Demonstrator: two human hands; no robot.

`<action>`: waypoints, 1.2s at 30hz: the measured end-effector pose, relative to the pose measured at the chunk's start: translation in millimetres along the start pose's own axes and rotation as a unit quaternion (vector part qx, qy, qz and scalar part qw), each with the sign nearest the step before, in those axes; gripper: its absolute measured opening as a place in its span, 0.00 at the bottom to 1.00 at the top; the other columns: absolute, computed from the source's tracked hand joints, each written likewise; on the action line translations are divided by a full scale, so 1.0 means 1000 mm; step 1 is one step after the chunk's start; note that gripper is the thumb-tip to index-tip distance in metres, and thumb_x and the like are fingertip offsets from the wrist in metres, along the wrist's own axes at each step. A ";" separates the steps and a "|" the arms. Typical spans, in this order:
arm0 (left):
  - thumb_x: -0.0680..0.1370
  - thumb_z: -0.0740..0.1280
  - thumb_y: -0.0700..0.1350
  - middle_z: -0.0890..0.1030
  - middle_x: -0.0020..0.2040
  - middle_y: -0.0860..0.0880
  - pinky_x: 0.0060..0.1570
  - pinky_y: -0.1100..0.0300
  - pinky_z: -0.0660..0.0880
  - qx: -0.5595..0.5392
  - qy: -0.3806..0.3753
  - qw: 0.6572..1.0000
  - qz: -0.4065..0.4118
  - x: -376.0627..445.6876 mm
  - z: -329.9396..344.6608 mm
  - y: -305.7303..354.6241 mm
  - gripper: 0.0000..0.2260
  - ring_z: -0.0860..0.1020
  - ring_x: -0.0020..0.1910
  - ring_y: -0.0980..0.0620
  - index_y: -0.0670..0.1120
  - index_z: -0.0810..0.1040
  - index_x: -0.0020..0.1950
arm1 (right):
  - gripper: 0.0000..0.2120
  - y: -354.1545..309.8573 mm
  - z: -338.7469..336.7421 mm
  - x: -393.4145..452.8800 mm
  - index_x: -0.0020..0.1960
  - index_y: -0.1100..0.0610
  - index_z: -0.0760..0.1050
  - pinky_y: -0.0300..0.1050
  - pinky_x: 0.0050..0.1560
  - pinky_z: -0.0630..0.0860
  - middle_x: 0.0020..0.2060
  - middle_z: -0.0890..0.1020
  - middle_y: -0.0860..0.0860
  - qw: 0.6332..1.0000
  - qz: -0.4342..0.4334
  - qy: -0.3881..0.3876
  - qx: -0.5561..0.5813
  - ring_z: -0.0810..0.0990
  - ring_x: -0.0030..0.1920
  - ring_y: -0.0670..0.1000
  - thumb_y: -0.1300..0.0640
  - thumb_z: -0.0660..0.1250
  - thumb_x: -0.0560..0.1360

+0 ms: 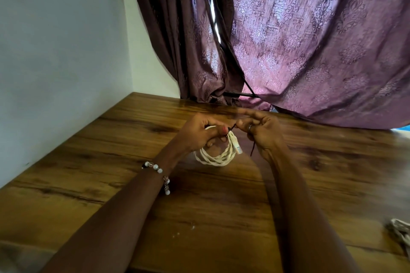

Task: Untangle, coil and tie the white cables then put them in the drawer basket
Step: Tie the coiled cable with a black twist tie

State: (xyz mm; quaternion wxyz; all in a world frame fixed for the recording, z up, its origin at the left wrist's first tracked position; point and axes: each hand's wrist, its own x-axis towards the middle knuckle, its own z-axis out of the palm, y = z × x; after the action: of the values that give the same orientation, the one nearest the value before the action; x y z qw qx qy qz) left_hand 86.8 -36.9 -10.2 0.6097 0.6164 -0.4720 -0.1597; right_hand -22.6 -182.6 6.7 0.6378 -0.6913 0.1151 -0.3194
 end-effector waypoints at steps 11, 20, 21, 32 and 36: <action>0.76 0.69 0.38 0.84 0.43 0.46 0.33 0.65 0.75 0.096 0.064 0.993 0.017 0.001 0.002 0.002 0.10 0.81 0.34 0.59 0.40 0.82 0.56 | 0.19 -0.014 0.015 0.000 0.55 0.59 0.80 0.40 0.47 0.79 0.35 0.83 0.56 0.948 -0.222 -0.019 -0.225 0.82 0.40 0.49 0.73 0.73 0.66; 0.78 0.66 0.37 0.80 0.32 0.44 0.27 0.65 0.71 -0.100 0.171 0.971 -0.136 -0.001 0.001 -0.004 0.09 0.71 0.22 0.60 0.34 0.80 0.55 | 0.34 -0.003 0.033 0.000 0.72 0.60 0.66 0.50 0.47 0.77 0.45 0.85 0.55 0.800 -0.304 -0.088 -0.510 0.81 0.48 0.57 0.63 0.73 0.68; 0.78 0.66 0.37 0.79 0.31 0.44 0.26 0.65 0.72 -0.144 0.175 0.961 -0.161 -0.002 0.000 -0.001 0.09 0.72 0.22 0.58 0.32 0.79 0.54 | 0.36 -0.003 0.035 -0.001 0.74 0.60 0.62 0.52 0.46 0.77 0.47 0.84 0.56 0.782 -0.307 -0.091 -0.535 0.81 0.48 0.59 0.63 0.71 0.69; 0.69 0.73 0.32 0.82 0.30 0.45 0.28 0.62 0.77 -0.181 0.225 0.941 -0.176 -0.005 -0.009 0.007 0.04 0.79 0.26 0.52 0.36 0.81 0.41 | 0.14 -0.011 0.042 -0.007 0.57 0.59 0.80 0.45 0.42 0.76 0.44 0.85 0.56 0.807 -0.321 -0.159 -0.469 0.81 0.42 0.51 0.60 0.71 0.72; 0.68 0.74 0.32 0.83 0.37 0.41 0.32 0.63 0.77 -0.144 0.209 0.958 -0.135 -0.002 -0.006 0.008 0.09 0.78 0.27 0.53 0.35 0.82 0.47 | 0.07 -0.014 0.022 -0.003 0.47 0.60 0.81 0.30 0.41 0.74 0.37 0.85 0.55 0.953 -0.219 0.026 -0.208 0.81 0.37 0.41 0.63 0.65 0.78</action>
State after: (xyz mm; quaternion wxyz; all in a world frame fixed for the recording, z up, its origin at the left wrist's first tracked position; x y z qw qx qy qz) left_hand 87.2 -30.6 -2.8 0.7499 0.5995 -0.2188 -0.1745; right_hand -15.1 -160.8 19.3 0.3913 -0.8083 0.0415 -0.4379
